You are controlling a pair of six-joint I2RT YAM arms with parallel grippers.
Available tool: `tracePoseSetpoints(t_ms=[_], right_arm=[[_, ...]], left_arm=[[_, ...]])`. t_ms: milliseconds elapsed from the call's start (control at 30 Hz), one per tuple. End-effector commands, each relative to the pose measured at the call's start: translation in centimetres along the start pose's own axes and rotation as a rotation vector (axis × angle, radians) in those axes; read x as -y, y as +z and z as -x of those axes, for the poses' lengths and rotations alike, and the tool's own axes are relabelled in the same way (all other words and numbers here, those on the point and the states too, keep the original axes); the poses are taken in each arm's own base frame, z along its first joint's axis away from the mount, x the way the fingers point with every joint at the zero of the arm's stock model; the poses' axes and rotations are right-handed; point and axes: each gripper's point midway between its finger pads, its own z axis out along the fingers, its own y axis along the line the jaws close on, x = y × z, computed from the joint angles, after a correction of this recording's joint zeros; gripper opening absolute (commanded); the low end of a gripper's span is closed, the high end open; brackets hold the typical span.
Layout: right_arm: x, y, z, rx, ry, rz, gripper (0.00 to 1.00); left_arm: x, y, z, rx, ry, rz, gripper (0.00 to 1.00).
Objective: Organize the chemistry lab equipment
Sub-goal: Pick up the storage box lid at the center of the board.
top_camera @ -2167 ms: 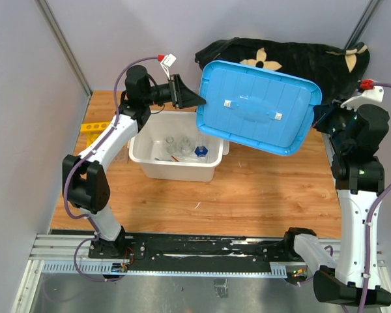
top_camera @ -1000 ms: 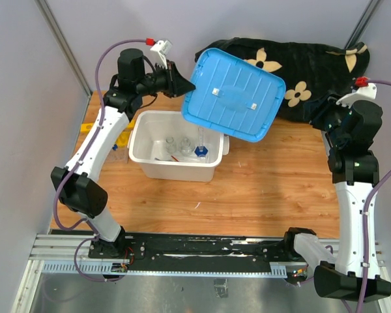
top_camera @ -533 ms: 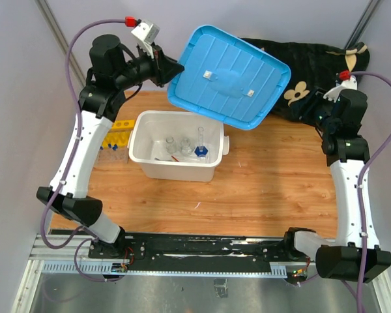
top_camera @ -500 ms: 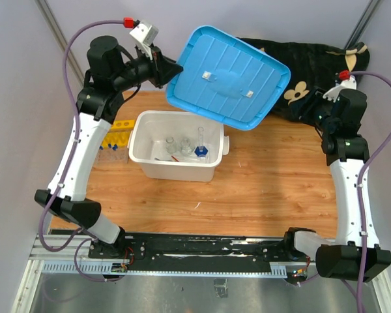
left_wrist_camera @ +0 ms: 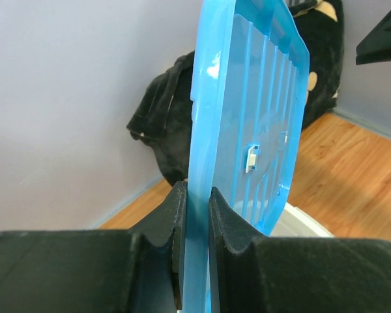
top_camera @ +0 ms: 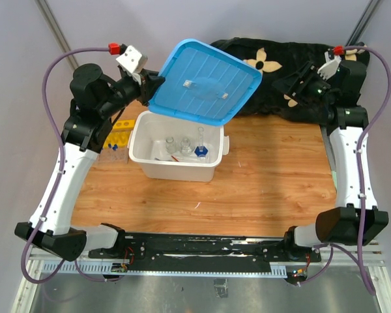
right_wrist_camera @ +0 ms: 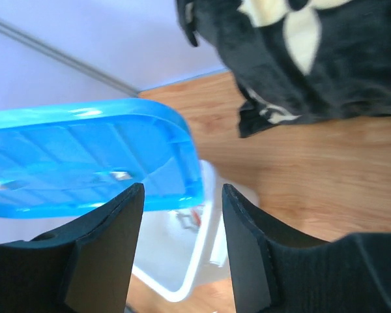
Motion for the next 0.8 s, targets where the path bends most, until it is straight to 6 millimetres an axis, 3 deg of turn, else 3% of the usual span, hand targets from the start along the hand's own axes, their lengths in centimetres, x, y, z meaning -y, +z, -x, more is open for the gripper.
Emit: tracePoseSetpoints(t_ms=[0,67,367,567,767], right_arm=[[-5.5,-0.4,0.0,-0.116,0.196,0.271,0.53],[-6.9,-0.3,0.7,-0.123,0.285,0.386,0.53],[-8.1,0.8,2.6,-0.138,0.654,0.740,0.54],[-9.2,0.5,4.2,-0.161,0.855,0.920,0.58],[-9.3,0.6,3.1,-0.180,0.807,0.886,0.59]], left_arm=[[-0.5,-1.6,3.4,0.130,0.131,0.048,0.00],[-0.4,-2.0,3.8,0.139,0.146,0.050,0.00],[1.7,-4.0,7.3,0.240,0.188,-0.032,0.00],[2.7,-4.3,6.2,0.234,0.226,-0.080,0.00],[3.2,-5.1,4.9,0.270,0.288,-0.072,0.00]])
